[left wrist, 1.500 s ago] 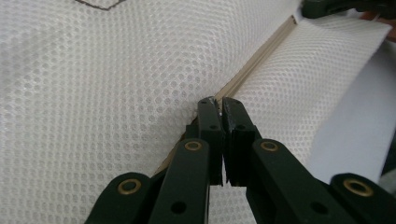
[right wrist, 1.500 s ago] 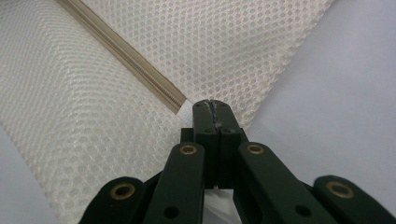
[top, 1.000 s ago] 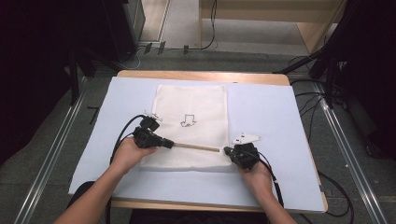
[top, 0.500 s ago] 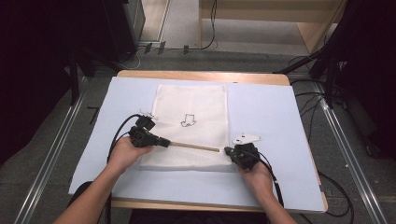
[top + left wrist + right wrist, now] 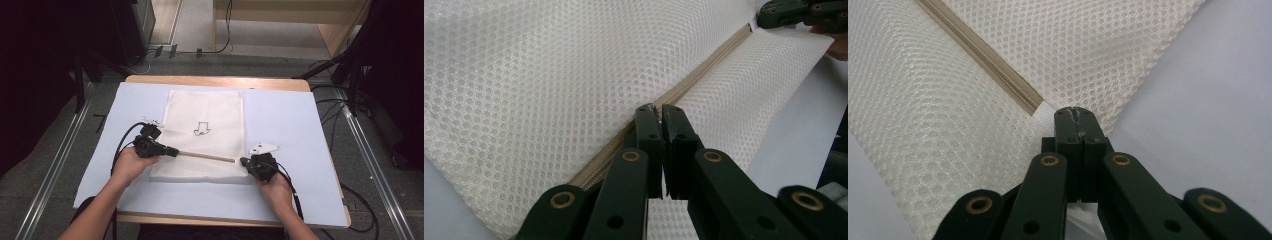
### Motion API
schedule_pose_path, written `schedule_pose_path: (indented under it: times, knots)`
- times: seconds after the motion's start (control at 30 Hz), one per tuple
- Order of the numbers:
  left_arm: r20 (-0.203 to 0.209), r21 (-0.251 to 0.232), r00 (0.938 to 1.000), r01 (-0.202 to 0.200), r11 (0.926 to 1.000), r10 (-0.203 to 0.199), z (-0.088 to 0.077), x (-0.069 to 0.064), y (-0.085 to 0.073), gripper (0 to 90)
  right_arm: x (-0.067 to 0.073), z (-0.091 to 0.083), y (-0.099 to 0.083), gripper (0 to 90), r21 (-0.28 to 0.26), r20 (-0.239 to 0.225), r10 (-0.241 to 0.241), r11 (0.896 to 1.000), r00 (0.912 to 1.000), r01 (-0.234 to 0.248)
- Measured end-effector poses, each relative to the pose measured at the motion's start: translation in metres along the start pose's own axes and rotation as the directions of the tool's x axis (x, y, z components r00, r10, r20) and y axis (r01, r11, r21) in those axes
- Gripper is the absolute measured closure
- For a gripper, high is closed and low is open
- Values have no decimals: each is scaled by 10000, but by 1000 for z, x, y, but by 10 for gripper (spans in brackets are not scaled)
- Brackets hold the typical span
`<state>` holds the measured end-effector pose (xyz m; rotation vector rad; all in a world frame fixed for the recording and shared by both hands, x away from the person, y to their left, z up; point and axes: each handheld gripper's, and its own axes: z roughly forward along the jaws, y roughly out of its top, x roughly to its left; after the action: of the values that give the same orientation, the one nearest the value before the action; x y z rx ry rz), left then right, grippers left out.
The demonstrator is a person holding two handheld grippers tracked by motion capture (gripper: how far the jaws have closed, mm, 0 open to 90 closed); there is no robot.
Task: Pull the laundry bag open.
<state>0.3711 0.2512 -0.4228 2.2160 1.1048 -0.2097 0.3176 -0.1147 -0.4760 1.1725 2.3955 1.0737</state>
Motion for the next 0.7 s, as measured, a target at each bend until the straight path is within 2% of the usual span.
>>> schedule_pose_path:
  times: [0.07, 0.1, 0.13, 0.2, 0.43, 0.5, 0.7]
  knots:
    - [-113, -64, 9999, 1, 10000, -1, -2, 1, -1, 890, 0, 0, 0, 900, 34, 15, -47, 10000, 10000, 47]
    - [-27, -153, 9999, 97, 9998, -98, -3, 1, -1, 890, 0, 0, 0, 900, 22, 15, -73, 10000, 10000, 73]
    - [-223, -240, 9997, 44, 9997, -49, -5, 1, -2, 890, 0, 0, 0, 900, 20, 21, -29, 10000, 10000, 29]
    - [-116, -367, 9997, 199, 9991, -203, -6, 2, -3, 890, 0, 0, 0, 900, 45, 23, -103, 9999, 9999, 102]
    - [-231, -190, 9988, 432, 9989, -436, -7, 4, -4, 891, 1, 0, 1, 900, 67, 81, -124, 9999, 9999, 123]
    - [-148, -316, 9983, 561, 9979, -565, -6, 4, -4, 891, 1, 0, 1, 900, 85, 78, -131, 9999, 9999, 130]
    - [-209, -312, 9965, 803, 9963, -810, 3, 4, -5, 888, 2, 0, 1, 900, 104, 130, -84, 9999, 9999, 83]
